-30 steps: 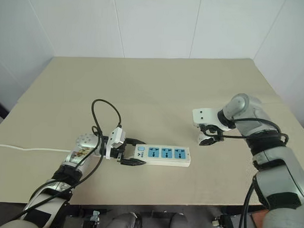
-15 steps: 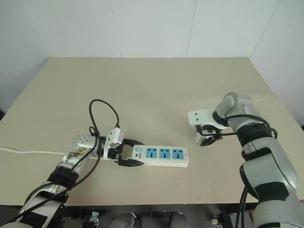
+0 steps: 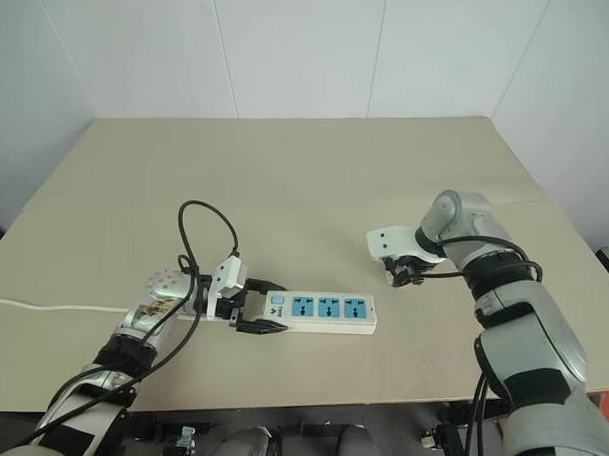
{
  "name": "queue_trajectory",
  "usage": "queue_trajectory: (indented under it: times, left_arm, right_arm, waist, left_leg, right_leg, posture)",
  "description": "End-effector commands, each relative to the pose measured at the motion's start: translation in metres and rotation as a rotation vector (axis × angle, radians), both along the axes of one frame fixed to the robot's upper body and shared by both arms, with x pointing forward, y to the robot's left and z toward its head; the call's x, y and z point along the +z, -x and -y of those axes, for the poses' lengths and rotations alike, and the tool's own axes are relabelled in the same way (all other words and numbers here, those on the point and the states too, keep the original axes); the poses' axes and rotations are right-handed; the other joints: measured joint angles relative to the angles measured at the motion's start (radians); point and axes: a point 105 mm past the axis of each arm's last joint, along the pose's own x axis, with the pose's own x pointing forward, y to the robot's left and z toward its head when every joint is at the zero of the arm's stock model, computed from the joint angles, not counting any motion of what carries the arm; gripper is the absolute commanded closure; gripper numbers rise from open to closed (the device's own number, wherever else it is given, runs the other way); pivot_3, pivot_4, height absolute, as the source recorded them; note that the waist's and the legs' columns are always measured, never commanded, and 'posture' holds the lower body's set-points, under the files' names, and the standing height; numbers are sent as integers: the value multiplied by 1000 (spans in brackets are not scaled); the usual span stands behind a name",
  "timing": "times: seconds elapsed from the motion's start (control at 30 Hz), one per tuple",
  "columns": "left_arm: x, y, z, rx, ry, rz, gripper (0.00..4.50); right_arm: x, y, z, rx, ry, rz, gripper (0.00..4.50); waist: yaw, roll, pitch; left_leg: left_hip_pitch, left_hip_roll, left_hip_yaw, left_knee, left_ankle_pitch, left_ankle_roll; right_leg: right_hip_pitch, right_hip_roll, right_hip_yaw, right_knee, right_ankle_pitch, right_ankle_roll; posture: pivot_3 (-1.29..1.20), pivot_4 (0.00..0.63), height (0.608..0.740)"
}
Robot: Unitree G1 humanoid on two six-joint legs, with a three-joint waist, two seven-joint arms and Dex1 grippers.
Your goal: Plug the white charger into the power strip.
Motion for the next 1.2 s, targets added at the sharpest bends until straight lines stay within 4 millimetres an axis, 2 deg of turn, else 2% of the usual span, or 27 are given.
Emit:
queue_trajectory:
  times: [0.03, 0.13, 0.2, 0.27, 0.37, 0.4, 0.5, 0.63, 0.77, 0.87, 1.2]
  left_arm:
    - [-13, 4, 1, 7, -44, -35, 1211]
    - [-15, 4, 0, 16, -54, -39, 1211]
    - [-15, 3, -1, 20, -55, -40, 1211]
    - [-15, 3, -2, 21, -65, -39, 1211]
    - [-16, 2, -4, 21, -74, -40, 1211]
    - [-16, 2, -4, 22, -75, -41, 1211]
    - [-17, 1, -7, 25, -83, -45, 1211]
    - [-17, 0, -9, 30, -89, -51, 1211]
    - [-18, 1, -9, 31, -90, -57, 1211]
    - [-19, 3, -10, 30, -91, -60, 1211]
    - [-20, 5, -10, 30, -92, -70, 1211]
  right_arm:
    - [48, -9, -40, 12, -300, 137, 3371]
    - [98, -2, -75, 46, -703, 196, 3371]
    - [111, 9, -86, 56, -883, 171, 3371]
    - [115, 25, -97, 61, -1084, 145, 3371]
    - [102, 40, -105, 38, -1254, 179, 3371]
    - [99, 44, -106, 47, -1283, 194, 3371]
    - [79, 55, -112, -5, -1341, 73, 3371]
    - [54, 66, -117, 12, -1323, 32, 3371]
    - [40, 70, -120, -3, -1367, 3, 3371]
    - [27, 78, -125, 32, -1337, -32, 3371]
    - [11, 80, -128, 43, -1325, -59, 3371]
  waist:
    - [-3, 0, 0]
    - [-3, 1, 0]
    - [3, 1, 0]
    - [14, -1, -2]
    - [17, -5, -6]
    - [16, -5, -6]
    - [13, -4, -6]
    - [9, -4, -7]
    - [9, -4, -7]
    - [9, -4, -7]
    - [8, -4, -7]
  left_leg:
    - [0, 0, 0, 0, 0, 0]
    - [-2, 0, 0, 0, 0, 0]
    - [-2, 0, 0, 0, 0, 0]
    - [-2, 0, -1, 0, 0, 0]
    - [-2, 1, -2, 0, -2, 1]
    - [-2, 1, -2, 0, -2, 1]
    - [-2, 0, 1, 0, -3, 2]
    - [2, 2, 2, 0, -3, 2]
    - [3, 2, 3, 0, -3, 2]
    - [3, 2, 3, 0, -3, 2]
    - [3, 2, 3, 0, -3, 2]
  right_leg:
    - [-1, 0, 1, 0, 0, 0]
    - [-2, 0, 1, 1, 1, -1]
    - [-2, 0, 1, 0, 1, -1]
    - [-2, 0, -1, 0, 1, 0]
    - [-2, 0, -3, 0, 1, 0]
    - [-2, 0, -3, -1, 1, 0]
    - [-3, -1, -1, 0, 1, 0]
    - [-1, 0, -2, 0, 2, -1]
    - [0, 1, -2, 0, 2, -1]
    - [0, 1, -2, 0, 2, -1]
    - [-1, 1, -2, 0, 2, -1]
  posture:
    - [0, 150, 740]
    - [0, 150, 740]
    - [0, 150, 740]
    - [0, 150, 740]
    - [0, 150, 740]
    - [0, 150, 740]
    - [0, 150, 740]
    - [0, 150, 740]
    - [0, 150, 740]
    - [0, 150, 740]
    - [0, 150, 740]
